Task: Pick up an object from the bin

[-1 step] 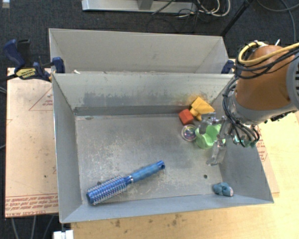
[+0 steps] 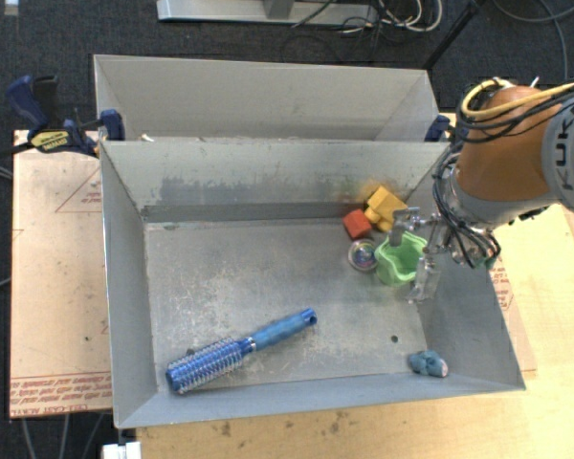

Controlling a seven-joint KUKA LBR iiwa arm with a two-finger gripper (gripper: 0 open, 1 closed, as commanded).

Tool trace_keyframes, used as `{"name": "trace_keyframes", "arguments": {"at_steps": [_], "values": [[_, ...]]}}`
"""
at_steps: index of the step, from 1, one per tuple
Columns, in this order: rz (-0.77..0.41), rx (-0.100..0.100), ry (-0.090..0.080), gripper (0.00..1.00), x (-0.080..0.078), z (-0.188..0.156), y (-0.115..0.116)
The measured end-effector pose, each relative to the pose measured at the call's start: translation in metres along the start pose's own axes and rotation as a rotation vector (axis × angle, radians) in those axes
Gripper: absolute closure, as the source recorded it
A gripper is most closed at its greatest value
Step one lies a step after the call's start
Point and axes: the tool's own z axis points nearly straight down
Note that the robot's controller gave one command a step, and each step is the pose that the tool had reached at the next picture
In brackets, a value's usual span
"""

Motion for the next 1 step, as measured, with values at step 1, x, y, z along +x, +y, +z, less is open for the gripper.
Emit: {"name": "trace_keyframes", "arguments": {"at_steps": [1], "values": [[0.183, -0.004, -0.002, 0.0, -0.0183, 0.0682, -0.0013]]}}
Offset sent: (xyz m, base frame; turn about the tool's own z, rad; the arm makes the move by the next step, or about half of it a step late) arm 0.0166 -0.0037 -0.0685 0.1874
